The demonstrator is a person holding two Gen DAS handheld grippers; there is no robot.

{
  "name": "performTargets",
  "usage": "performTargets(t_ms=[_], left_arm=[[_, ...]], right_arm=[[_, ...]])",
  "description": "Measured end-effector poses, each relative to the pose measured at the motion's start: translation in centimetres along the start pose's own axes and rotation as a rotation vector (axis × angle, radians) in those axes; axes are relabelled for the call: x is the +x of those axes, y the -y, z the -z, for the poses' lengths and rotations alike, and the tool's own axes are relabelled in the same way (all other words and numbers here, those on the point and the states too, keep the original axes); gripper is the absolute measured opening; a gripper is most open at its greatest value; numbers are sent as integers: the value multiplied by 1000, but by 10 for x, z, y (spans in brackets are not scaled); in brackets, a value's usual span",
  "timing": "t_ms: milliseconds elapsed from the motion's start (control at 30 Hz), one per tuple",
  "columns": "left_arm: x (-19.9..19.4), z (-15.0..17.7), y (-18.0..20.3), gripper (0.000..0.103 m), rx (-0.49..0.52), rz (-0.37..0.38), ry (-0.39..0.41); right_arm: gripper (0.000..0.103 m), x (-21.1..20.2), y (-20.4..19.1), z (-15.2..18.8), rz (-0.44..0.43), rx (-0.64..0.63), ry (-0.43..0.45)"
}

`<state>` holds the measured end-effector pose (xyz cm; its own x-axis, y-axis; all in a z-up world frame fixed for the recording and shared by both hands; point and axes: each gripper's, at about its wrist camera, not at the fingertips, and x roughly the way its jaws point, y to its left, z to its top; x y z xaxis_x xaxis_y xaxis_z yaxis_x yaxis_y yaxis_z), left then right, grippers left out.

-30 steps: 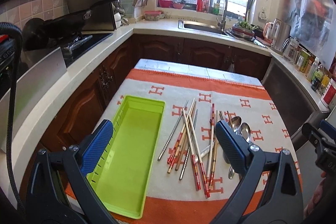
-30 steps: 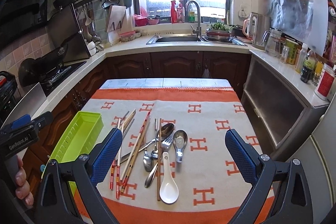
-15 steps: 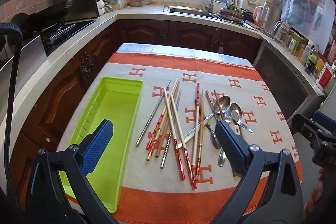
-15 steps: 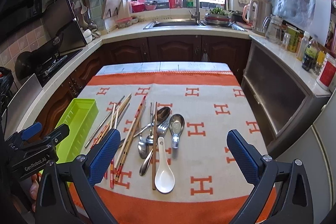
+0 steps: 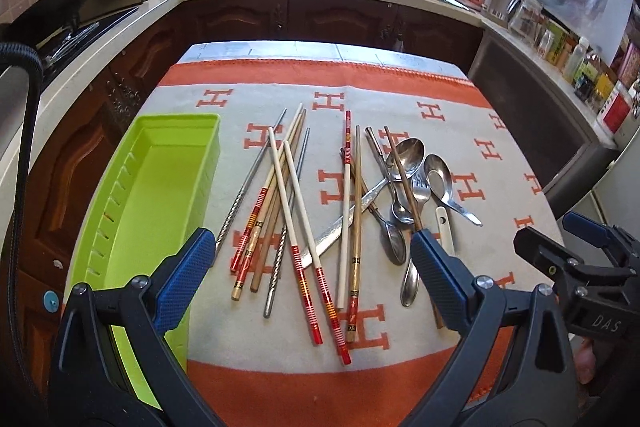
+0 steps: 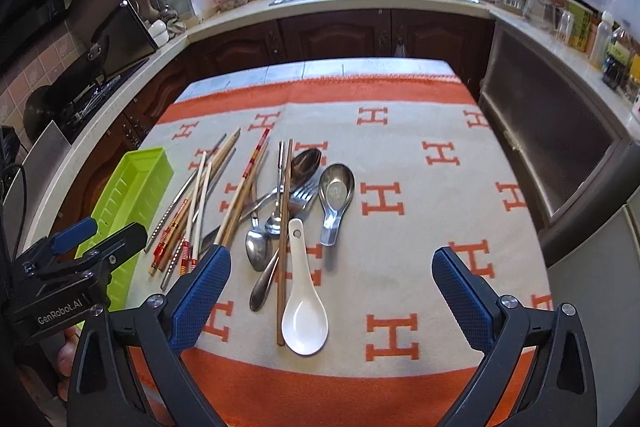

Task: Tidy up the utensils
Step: 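Grasp a brown wooden chopstick with the left tool while the right tool grasps the white ceramic spoon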

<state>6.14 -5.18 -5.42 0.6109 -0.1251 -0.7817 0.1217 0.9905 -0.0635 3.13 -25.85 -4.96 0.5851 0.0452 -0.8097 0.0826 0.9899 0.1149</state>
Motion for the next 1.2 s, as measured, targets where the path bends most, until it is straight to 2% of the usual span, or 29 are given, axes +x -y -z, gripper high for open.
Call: performTargets(t_ms=[100, 167, 267, 333, 667, 767, 833, 900, 933, 1200], left_arm=[[17, -2, 6, 93, 2, 11, -12], [29, -4, 8, 87, -8, 24, -33], [49, -5, 9, 79, -26, 45, -77], [60, -4, 9, 75, -33, 59, -103], [86, 2, 15, 53, -55, 128, -179], [90, 0, 20, 48, -57, 156, -191], [91, -2, 23, 43, -58, 179, -195], [94, -5, 28, 40, -61, 212, -204], [96, -6, 30, 40, -66, 228, -211], [114, -17, 54, 37, -61, 301, -257]], right_arm=[[101, 21, 7, 0, -12, -4, -31], [99, 35, 11, 1, -33, -9, -55], [88, 55, 13, 5, -58, -26, -90], [76, 73, 14, 7, -89, -36, -128], [55, 122, 7, 15, -215, -70, -187], [44, 126, 1, 15, -232, -101, -171], [24, 127, 0, 15, -261, -106, -171], [10, 128, 2, 17, -290, -93, -180], [7, 128, 3, 18, -300, -87, -180], [5, 119, 21, 23, -325, -37, -178]])
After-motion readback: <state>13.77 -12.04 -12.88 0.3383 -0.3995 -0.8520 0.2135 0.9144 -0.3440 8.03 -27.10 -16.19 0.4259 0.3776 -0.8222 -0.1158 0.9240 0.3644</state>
